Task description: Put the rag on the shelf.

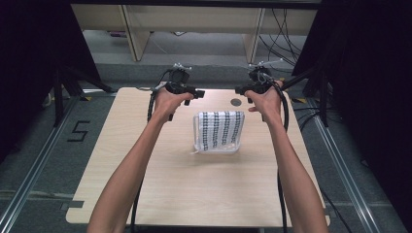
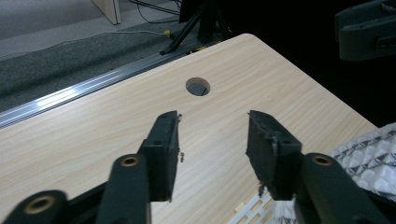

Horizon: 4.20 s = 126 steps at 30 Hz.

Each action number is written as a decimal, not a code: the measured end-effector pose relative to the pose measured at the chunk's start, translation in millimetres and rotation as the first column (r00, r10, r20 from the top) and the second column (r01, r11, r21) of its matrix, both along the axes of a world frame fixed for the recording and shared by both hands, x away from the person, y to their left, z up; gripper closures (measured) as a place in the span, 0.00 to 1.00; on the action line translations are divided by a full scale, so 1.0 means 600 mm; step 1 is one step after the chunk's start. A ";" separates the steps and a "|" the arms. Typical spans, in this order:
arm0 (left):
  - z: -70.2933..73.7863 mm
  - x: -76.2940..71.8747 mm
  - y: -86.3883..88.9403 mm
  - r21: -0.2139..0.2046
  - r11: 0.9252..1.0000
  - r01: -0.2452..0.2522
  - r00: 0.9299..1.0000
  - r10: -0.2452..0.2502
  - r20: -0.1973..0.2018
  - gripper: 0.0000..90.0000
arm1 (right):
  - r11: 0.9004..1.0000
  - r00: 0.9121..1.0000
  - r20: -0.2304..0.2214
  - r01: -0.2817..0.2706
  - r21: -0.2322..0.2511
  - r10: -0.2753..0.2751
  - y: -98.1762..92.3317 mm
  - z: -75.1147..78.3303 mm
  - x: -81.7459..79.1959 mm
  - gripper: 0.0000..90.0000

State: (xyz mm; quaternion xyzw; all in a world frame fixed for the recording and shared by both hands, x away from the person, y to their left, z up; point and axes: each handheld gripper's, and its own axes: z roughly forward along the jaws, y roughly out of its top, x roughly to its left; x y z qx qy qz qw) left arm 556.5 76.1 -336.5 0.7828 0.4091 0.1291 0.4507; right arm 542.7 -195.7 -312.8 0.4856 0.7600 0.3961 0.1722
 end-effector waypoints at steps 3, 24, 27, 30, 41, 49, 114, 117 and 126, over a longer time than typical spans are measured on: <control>0.004 -0.006 0.004 -0.019 1.000 -0.011 1.000 0.011 -0.004 0.47 | 1.000 1.000 0.003 -0.001 0.010 0.001 0.000 0.002 -0.004 0.67; 0.018 -0.038 0.018 -0.018 1.000 -0.022 1.000 0.022 -0.002 0.37 | 0.999 0.999 0.039 -0.024 0.024 0.023 -0.018 0.003 -0.027 0.52; 0.017 -0.043 0.025 -0.015 0.999 -0.032 0.999 0.032 -0.004 0.36 | 1.000 0.998 0.051 -0.026 0.016 0.025 -0.020 0.008 -0.032 0.49; 0.015 -0.045 0.031 -0.011 0.999 -0.037 0.999 0.037 -0.004 0.36 | 0.999 0.998 0.053 -0.020 0.034 0.018 -0.018 0.010 -0.037 0.49; 0.019 -0.056 0.040 -0.023 0.999 -0.047 0.999 0.047 -0.003 0.33 | 0.998 0.999 0.034 -0.029 0.050 0.027 -0.015 0.000 -0.046 0.46; 0.027 -0.069 0.039 -0.023 0.999 -0.043 0.999 0.043 0.002 0.29 | 0.997 0.999 0.036 -0.012 0.075 0.010 -0.025 0.003 -0.054 0.39; -0.048 -0.264 0.093 -0.051 0.993 0.103 0.992 -0.100 0.072 0.24 | 0.983 0.979 0.129 -0.167 0.072 0.157 -0.032 -0.043 -0.217 0.29; -0.052 -0.271 0.094 -0.062 0.992 0.111 0.992 -0.106 0.072 0.24 | 0.982 0.979 0.130 -0.171 0.082 0.160 -0.032 -0.047 -0.220 0.29; -0.070 -0.297 0.100 -0.044 0.991 0.124 0.989 -0.120 0.087 0.24 | 0.978 0.974 0.137 -0.191 0.083 0.179 -0.035 -0.061 -0.241 0.29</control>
